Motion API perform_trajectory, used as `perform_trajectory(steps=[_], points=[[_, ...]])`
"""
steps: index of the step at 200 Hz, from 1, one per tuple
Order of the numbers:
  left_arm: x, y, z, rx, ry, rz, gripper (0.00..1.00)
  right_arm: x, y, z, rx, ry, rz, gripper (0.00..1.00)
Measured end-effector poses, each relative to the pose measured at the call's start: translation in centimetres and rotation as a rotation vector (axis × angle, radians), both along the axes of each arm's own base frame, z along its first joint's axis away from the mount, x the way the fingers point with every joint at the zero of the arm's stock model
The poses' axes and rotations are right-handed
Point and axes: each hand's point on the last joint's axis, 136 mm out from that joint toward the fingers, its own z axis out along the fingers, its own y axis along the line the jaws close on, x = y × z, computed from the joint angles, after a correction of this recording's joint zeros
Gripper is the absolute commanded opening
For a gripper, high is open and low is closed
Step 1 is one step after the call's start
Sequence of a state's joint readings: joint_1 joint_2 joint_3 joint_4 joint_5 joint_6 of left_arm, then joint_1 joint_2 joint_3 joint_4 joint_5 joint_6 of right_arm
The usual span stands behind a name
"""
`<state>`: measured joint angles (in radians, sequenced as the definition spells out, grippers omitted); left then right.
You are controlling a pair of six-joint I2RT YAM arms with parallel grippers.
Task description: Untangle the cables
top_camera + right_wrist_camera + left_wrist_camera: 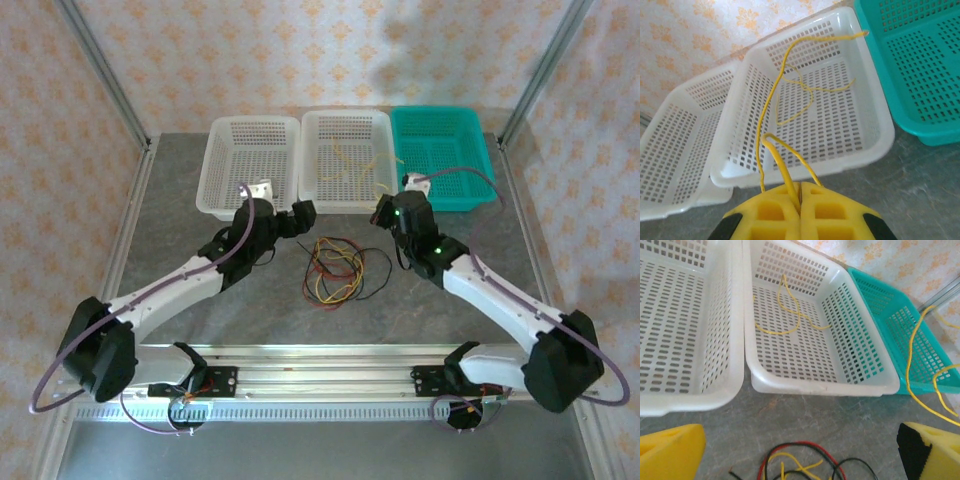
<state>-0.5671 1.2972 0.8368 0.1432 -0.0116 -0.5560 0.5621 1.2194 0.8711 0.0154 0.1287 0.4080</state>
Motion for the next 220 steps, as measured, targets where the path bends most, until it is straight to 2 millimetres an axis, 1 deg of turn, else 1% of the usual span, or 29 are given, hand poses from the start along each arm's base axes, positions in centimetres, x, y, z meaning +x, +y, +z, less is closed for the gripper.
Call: perform_trajectory(steps=[38,59,78,106,128,156,182,199,205,220], points=[[2.7,-0.7,1.8,-0.013,-0.027,-0.004,0.99,4.6,1.4,1.2,0.014,-0.005,-0.027,0.0],[4.1,-0.9,2.5,-0.013,-0.039,-0.004,0.99,6.9,2.3,1.2,0.029,0.008,-0.029,0.0],[5.2,-0.8,2.6,-0.014,-0.039,-0.004,0.99,9.1,2.8,0.8,0.052,0.032,-0.029,0.0],[7.0,-0.8,2.3,-0.022,-0.031,-0.004,0.99,12.5,3.8,-0.5,0.079,0.085,-0.022,0.0],[8.5,-1.5,1.9,-0.021,-0.026,-0.021,0.99,15.1,4.8,-2.2,0.075,0.127,-0.011,0.0],[9.9,-2.5,1.4,-0.009,-0.028,-0.047,0.99,17.0,6.0,-4.6,0.059,0.178,-0.002,0.0],[10.8,-3.1,1.0,-0.01,-0.034,-0.07,0.99,19.0,7.0,-5.9,0.057,0.205,0.005,0.0],[11.3,-3.3,0.7,-0.011,-0.034,-0.077,1.0,20.0,7.3,-6.5,0.065,0.219,0.006,0.0],[11.5,-3.3,0.5,-0.011,-0.032,-0.076,0.99,20.3,7.4,-6.6,0.07,0.223,0.007,0.04],[11.9,-3.4,0.2,-0.01,-0.03,-0.074,1.0,20.8,7.4,-7.2,0.076,0.239,0.001,0.18]])
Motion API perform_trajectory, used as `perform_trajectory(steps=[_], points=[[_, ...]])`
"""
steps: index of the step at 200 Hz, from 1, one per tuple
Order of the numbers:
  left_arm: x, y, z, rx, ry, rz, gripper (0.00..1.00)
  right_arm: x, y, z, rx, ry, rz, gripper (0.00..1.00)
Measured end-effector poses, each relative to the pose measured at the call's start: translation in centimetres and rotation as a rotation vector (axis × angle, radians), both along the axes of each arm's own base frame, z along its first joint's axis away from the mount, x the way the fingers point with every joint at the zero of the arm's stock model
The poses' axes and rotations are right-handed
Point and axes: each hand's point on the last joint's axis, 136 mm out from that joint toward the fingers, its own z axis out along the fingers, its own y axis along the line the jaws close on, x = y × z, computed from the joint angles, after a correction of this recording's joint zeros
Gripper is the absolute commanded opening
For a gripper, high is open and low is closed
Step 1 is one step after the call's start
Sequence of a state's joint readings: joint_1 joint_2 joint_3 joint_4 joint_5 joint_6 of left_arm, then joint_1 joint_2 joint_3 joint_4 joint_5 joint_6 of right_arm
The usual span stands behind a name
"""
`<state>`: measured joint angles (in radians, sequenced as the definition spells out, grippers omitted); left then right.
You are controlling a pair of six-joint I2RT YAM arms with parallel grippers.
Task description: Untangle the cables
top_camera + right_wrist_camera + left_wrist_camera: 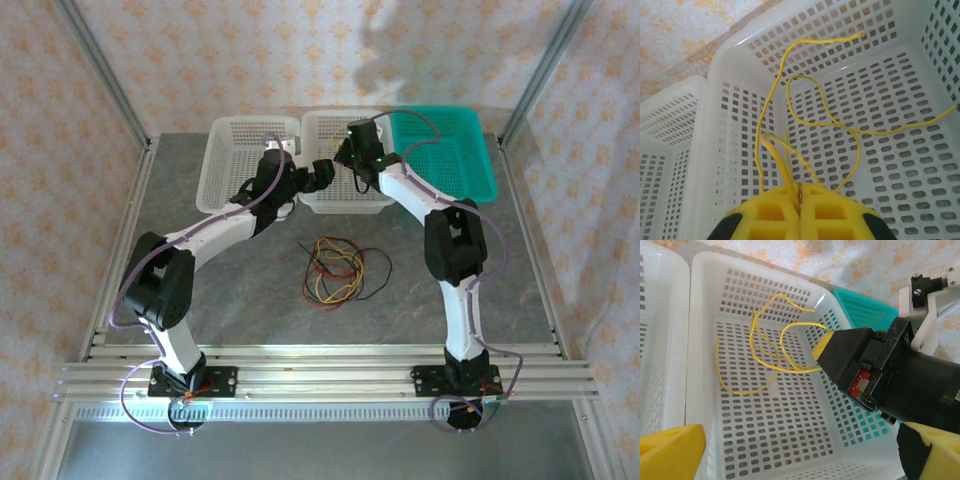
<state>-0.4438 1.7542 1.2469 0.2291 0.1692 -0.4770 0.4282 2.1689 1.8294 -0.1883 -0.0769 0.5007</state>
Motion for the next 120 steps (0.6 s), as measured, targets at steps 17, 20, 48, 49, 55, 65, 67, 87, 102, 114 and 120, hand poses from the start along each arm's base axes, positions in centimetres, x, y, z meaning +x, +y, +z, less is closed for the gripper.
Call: perform_trajectory(steps=[17,20,48,49,55,65,67,87,102,114,120], points=[[0.2,0.0,-0.5,0.004,0.008,0.0,0.99,0.7,0.1,-0.3,-0.001,0.005,-0.001,0.32],[0.2,0.0,-0.6,0.003,0.009,0.001,0.99,0.8,0.1,-0.3,-0.002,0.005,-0.001,0.35],[0.2,-0.1,-0.7,0.004,0.012,-0.001,0.99,1.1,0.2,-0.7,-0.008,0.016,0.0,0.53],[0.2,-0.1,-0.7,0.004,0.012,-0.001,0.99,1.1,0.2,-0.7,-0.008,0.017,-0.001,0.54],[0.3,-0.1,-0.7,0.004,0.011,-0.001,0.99,1.2,0.2,-0.6,-0.008,0.016,0.001,0.57],[0.2,-0.1,-0.8,0.005,0.013,-0.001,0.99,1.1,0.2,-0.5,-0.013,0.015,0.006,0.6],[0.2,-0.1,-0.8,0.006,0.013,-0.001,0.99,1.1,0.2,-0.5,-0.014,0.016,0.007,0.6],[0.2,0.0,-0.7,0.006,0.013,-0.002,0.99,1.1,0.3,-0.4,-0.018,0.013,0.018,0.64],[-0.3,0.2,-0.7,0.006,0.014,-0.002,1.0,1.0,0.4,-0.5,-0.019,0.015,0.028,0.69],[-1.0,0.5,-0.5,0.008,0.012,0.001,0.99,0.5,0.4,-0.7,-0.019,0.017,0.042,0.72],[-1.5,0.7,-0.2,0.009,0.009,0.0,0.99,0.1,0.4,-0.8,-0.02,0.022,0.051,0.74]])
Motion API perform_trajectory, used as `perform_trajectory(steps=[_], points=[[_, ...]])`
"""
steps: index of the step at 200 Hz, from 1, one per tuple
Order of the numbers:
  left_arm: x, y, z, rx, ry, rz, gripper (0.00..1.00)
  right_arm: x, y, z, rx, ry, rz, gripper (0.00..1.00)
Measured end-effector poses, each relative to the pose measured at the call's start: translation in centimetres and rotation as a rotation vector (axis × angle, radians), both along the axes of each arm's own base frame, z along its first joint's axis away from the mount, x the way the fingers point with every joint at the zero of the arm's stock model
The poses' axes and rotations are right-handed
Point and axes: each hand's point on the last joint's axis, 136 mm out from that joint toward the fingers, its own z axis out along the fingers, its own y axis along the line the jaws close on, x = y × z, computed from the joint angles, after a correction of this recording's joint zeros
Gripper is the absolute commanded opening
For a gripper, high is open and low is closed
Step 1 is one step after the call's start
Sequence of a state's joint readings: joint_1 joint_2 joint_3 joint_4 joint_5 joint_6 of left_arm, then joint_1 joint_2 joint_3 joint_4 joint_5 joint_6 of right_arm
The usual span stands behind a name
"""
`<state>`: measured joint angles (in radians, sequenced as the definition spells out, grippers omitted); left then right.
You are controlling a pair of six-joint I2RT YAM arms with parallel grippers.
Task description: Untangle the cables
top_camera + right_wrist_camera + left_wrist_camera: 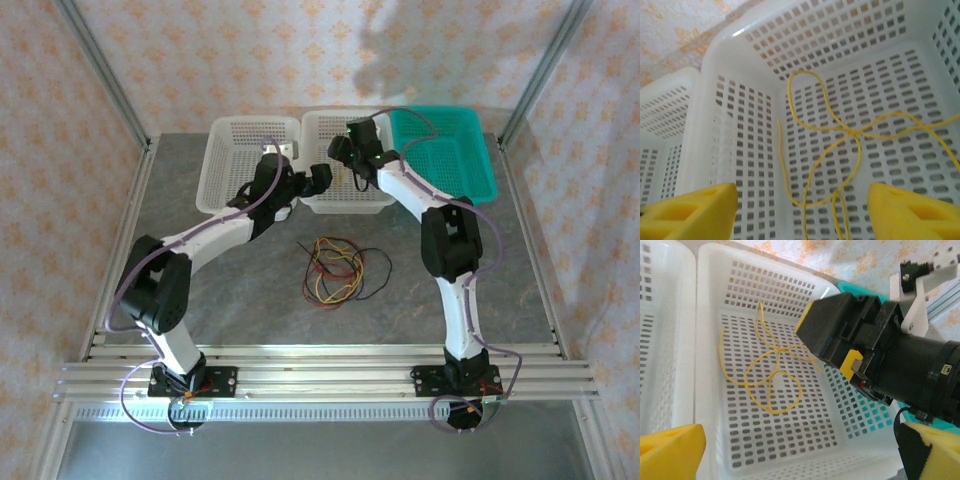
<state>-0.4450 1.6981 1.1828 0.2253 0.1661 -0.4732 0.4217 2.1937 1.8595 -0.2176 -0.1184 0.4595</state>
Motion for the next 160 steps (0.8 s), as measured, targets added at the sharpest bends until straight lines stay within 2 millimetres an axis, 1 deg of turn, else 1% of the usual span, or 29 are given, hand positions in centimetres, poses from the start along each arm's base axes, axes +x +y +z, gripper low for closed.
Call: perform_trajectory(steps=[13,27,50,63,77,91,106,132,139,146,160], points=[[-1.0,0.4,0.6,0.002,-0.012,0.003,1.0,-1.1,-0.2,0.0,0.006,0.005,0.017,0.78],[-2.2,0.6,1.4,0.001,-0.026,0.004,0.99,-2.6,-0.4,0.7,0.019,-0.001,0.036,0.8],[-4.6,0.4,2.5,0.005,-0.05,-0.01,0.99,-5.4,-0.9,2.8,0.045,-0.05,0.059,0.81],[-5.8,0.3,2.6,0.008,-0.053,-0.018,0.99,-7.2,-0.9,4.1,0.057,-0.084,0.075,0.81],[-7.2,0.4,2.4,0.014,-0.05,-0.023,0.99,-9.0,-0.5,5.5,0.073,-0.12,0.104,0.81],[-8.3,0.6,1.9,0.022,-0.042,-0.026,0.99,-10.6,0.2,6.2,0.076,-0.145,0.133,0.8],[-9.3,0.9,1.2,0.031,-0.03,-0.023,0.99,-12.7,0.9,5.9,0.067,-0.151,0.168,0.78],[-11.2,0.8,-0.6,0.04,0.002,-0.038,0.99,-16.6,1.9,4.1,0.038,-0.115,0.224,0.72],[-11.8,0.8,-1.2,0.038,0.014,-0.042,0.99,-17.4,1.9,3.6,0.03,-0.102,0.234,0.7],[-12.3,0.8,-1.9,0.037,0.028,-0.046,0.99,-18.3,1.9,3.0,0.022,-0.087,0.241,0.66],[-13.4,0.9,-3.4,0.038,0.06,-0.053,0.99,-19.9,1.6,2.0,0.012,-0.054,0.244,0.61]])
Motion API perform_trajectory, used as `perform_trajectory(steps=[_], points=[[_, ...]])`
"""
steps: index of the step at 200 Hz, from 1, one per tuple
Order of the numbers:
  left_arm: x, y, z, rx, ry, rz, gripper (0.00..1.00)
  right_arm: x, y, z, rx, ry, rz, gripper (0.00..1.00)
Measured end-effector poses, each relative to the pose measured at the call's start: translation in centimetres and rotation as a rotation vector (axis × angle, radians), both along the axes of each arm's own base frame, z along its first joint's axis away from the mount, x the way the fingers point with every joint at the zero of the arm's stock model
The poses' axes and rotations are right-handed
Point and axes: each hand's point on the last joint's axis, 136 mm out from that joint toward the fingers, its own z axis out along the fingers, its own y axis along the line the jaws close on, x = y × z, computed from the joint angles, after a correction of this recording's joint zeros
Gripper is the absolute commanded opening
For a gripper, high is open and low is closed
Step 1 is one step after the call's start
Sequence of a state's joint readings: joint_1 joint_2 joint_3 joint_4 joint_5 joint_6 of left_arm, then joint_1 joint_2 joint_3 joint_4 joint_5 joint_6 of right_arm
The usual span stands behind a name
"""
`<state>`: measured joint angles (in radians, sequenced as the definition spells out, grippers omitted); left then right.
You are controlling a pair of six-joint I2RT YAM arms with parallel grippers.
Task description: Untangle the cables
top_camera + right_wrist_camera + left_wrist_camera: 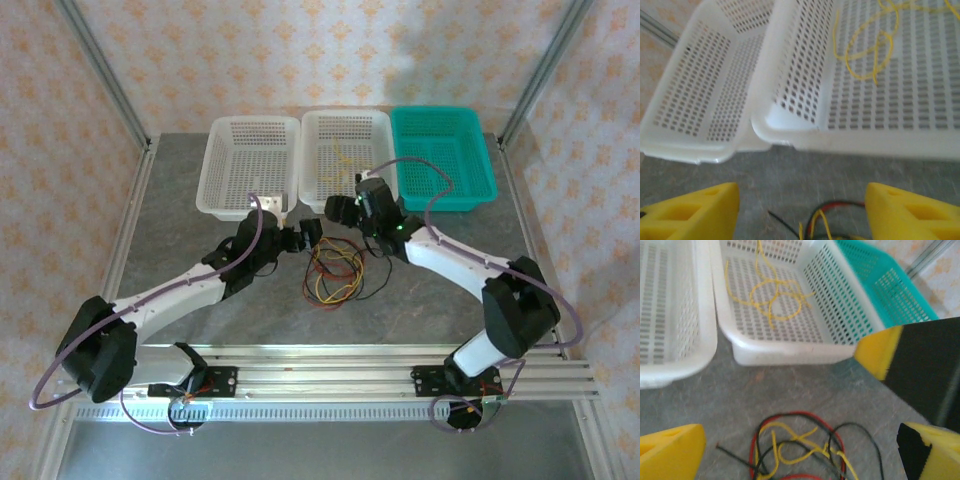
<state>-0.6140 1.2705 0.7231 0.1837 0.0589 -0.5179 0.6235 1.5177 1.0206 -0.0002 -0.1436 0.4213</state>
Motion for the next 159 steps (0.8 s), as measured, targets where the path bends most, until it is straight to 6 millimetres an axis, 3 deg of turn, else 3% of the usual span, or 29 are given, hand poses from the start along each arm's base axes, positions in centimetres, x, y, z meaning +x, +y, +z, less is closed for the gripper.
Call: perform_trajectory(steps=[56,97,159], points=[[-4.0,0.7,-5.2,-0.01,0.122,-0.009,0.99,-5.1,-1.5,-3.2,-0.025,0.132,-0.004,0.44],[-6.1,1.5,-7.4,-0.052,0.175,0.006,0.99,-8.5,-0.9,-5.6,-0.046,0.238,0.014,0.41],[-8.1,2.2,-9.3,-0.136,0.223,0.038,0.99,-12.5,1.5,-6.4,-0.059,0.289,0.11,0.34]])
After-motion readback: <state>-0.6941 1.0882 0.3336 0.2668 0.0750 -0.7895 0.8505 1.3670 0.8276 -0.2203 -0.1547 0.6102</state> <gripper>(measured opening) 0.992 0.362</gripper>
